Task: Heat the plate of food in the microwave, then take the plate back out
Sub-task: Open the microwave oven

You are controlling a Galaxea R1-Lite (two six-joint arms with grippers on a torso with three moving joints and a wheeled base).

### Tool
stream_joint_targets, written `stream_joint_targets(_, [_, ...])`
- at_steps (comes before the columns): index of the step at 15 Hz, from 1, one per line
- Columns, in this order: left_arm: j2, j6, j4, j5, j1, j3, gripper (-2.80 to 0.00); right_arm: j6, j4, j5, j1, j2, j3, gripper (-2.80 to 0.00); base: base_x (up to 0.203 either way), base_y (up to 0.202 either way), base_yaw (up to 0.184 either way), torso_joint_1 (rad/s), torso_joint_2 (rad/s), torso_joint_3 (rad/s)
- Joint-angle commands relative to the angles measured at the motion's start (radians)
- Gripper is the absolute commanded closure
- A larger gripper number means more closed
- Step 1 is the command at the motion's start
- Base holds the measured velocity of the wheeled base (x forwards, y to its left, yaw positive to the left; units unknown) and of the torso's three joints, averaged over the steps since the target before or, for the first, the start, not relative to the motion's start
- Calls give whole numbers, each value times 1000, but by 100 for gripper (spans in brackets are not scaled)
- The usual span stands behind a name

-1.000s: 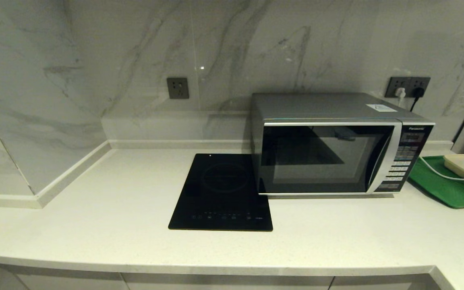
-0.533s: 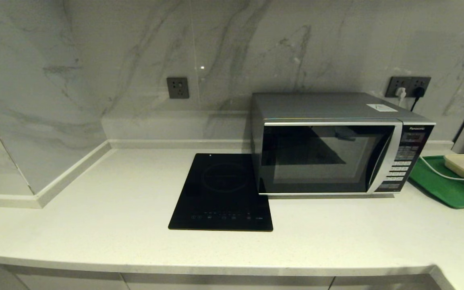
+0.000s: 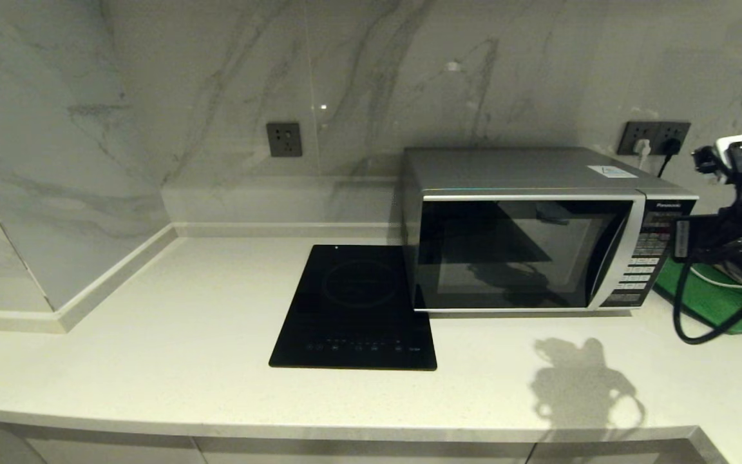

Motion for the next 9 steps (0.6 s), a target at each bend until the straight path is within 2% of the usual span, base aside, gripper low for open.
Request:
stream_joint_targets(1, [-1,0,0,1,0,0,0,27,-71,-104,40,207,-37,0,0,0,0,0,0,0])
stream_joint_targets(2, [-2,0,0,1,1,0,0,54,-103,-144,57,258,-43,-280,0,0,0,0,0,0])
stream_joint_targets(5, [-1,0,0,1,0,0,0,150,-158,-232,127,352,-47,-280,0,0,0,0,0,0])
stream_joint_targets(9, [-1,0,0,1,1,0,0,302,-160,-326,136,478,-137,-280,0,0,0,0,0,0])
